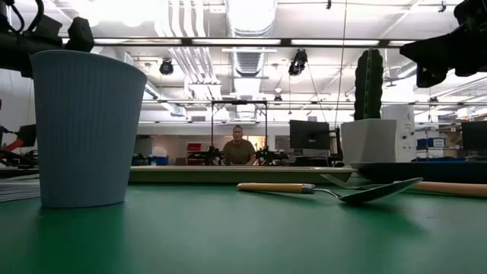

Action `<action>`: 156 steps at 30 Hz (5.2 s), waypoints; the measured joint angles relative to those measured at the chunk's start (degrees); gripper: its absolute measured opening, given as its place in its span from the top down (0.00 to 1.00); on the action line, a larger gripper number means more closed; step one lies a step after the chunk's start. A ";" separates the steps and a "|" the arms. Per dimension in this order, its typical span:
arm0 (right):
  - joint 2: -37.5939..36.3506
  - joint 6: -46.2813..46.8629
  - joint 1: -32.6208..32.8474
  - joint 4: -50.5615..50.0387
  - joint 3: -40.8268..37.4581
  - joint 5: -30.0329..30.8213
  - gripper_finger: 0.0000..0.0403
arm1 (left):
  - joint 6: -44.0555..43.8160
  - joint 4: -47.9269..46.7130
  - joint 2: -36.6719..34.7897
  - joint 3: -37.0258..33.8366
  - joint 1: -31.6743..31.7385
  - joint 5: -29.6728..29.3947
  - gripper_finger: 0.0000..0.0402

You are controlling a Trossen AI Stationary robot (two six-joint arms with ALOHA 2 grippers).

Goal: Pick and place plate/cup/fork/spoon on tray

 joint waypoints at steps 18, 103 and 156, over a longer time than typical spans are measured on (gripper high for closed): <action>0.01 4.07 0.00 0.00 -0.02 -0.48 0.98 | 0.00 0.00 0.00 -0.02 -0.01 0.00 1.00; 18.18 7.80 -0.02 11.44 14.78 8.69 0.98 | -3.26 9.93 5.73 0.79 -0.02 30.93 1.00; 61.33 41.88 -1.64 -57.40 46.82 -7.97 0.98 | -6.78 12.05 16.88 0.02 -0.15 23.32 1.00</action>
